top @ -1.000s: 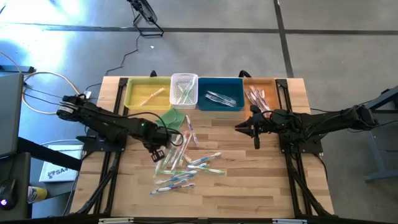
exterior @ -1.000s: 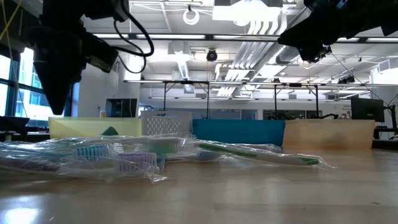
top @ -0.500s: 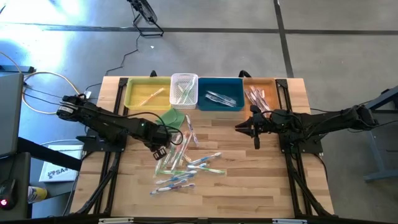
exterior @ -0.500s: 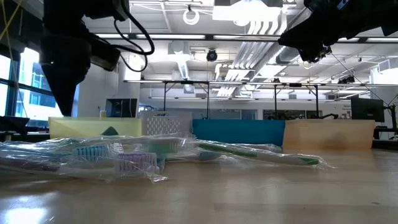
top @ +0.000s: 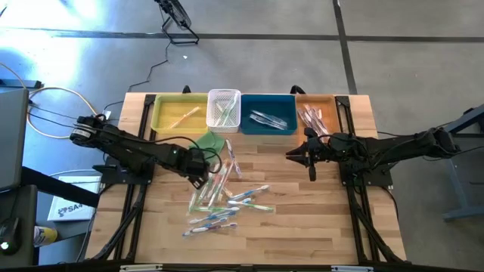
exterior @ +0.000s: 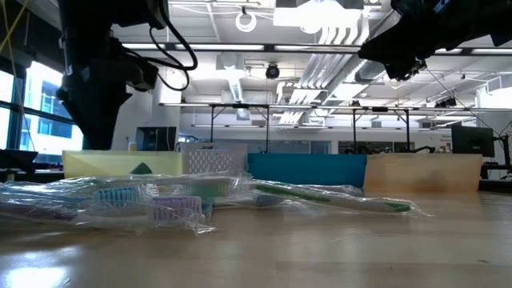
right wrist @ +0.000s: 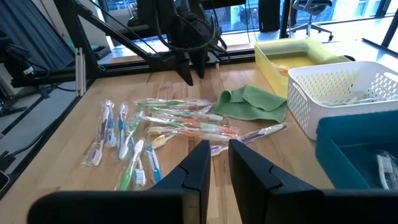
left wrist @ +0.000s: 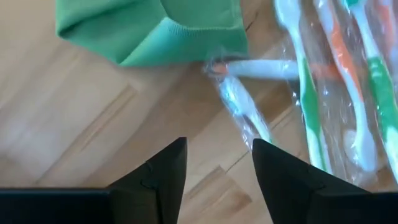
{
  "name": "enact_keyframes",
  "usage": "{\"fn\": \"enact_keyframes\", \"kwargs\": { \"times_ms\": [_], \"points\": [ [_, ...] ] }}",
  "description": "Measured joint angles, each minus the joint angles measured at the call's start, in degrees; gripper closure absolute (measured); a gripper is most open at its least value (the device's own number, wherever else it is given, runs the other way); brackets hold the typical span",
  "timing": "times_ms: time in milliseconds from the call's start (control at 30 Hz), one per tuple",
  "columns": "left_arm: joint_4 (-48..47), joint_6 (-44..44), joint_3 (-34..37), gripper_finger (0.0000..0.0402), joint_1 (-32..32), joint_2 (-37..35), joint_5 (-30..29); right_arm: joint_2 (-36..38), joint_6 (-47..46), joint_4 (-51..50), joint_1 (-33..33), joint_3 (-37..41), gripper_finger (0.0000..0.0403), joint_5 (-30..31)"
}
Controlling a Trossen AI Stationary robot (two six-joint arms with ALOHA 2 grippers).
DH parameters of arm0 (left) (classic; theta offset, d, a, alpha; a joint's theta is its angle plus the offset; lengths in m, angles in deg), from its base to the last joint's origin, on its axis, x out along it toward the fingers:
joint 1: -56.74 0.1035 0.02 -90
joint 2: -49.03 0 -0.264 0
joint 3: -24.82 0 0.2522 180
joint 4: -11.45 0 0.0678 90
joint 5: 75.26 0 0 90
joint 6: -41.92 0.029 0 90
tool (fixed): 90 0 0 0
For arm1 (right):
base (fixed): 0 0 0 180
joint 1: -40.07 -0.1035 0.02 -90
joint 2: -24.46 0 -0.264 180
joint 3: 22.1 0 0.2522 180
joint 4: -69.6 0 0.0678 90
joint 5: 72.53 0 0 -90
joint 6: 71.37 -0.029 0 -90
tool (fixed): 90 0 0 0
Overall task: Pick & Place Toothbrushes
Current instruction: Put the green toothbrush into the white bin
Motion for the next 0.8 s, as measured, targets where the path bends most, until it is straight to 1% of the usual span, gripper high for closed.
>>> {"fn": "enact_keyframes", "kwargs": {
  "times_ms": [100, 267, 400, 467, 600, 800],
  "points": [
    [2.41, -0.11, 0.00, 0.0222, 0.00, 0.00, -1.10, 0.01, 0.01, -0.01, -0.02, 0.00, 0.0353, 0.10],
    [8.56, -0.01, -0.02, 0.0222, 0.00, 0.69, -1.11, 0.00, 0.02, -0.15, 0.00, 0.00, 0.0353, 1.48],
    [8.08, 0.46, -0.04, 0.0222, 0.00, 2.53, -1.06, 0.02, 0.02, -0.26, 0.00, 0.00, 0.0353, 1.38],
    [6.89, 0.46, 0.02, 0.0222, 0.00, 3.87, 0.10, 0.01, 0.02, -0.34, -0.02, 0.02, 0.0353, 1.28],
    [7.53, 0.37, 0.01, 0.0222, 0.00, 6.91, 3.46, 0.02, 0.02, -0.87, -0.02, 0.02, 0.0353, 1.29],
    [8.55, 0.45, 0.00, 0.0222, 0.00, 9.34, 5.04, 0.02, 0.01, -1.17, -0.01, 0.02, 0.0353, 1.31]
  ]
}}
